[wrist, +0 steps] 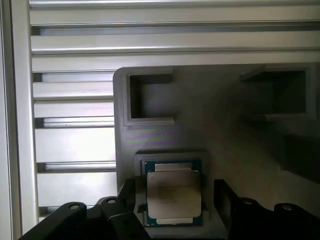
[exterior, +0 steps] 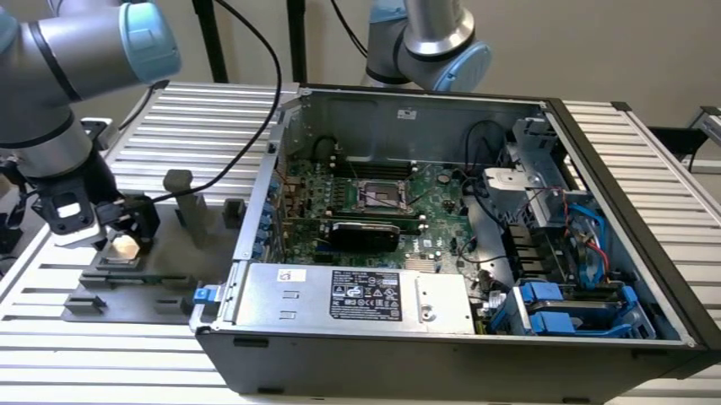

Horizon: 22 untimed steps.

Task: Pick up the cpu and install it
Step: 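Pick up the cpu and move it towards the insertion slot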

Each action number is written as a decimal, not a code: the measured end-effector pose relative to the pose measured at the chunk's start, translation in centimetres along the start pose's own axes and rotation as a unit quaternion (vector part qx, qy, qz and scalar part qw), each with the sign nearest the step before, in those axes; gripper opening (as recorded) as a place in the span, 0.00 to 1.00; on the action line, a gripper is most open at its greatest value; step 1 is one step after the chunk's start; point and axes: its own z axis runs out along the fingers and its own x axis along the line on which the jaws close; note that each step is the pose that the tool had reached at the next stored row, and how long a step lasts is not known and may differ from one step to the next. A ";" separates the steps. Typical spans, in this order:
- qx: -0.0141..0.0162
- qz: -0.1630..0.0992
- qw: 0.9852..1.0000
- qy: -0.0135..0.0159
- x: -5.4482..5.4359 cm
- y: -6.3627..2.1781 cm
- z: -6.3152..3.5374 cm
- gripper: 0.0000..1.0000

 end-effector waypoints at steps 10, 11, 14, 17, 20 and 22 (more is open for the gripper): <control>0.001 -0.001 1.000 0.000 0.0 0.14 0.26 0.73; 0.001 -0.001 1.000 0.000 0.0 0.14 0.28 0.73; 0.002 -0.002 1.000 0.000 0.0 0.16 0.30 0.71; 0.003 -0.002 1.000 -0.001 0.0 0.18 0.33 0.64; 0.003 -0.002 1.000 0.000 0.0 0.21 0.31 0.64; 0.004 -0.002 1.000 0.000 0.0 0.22 0.31 0.62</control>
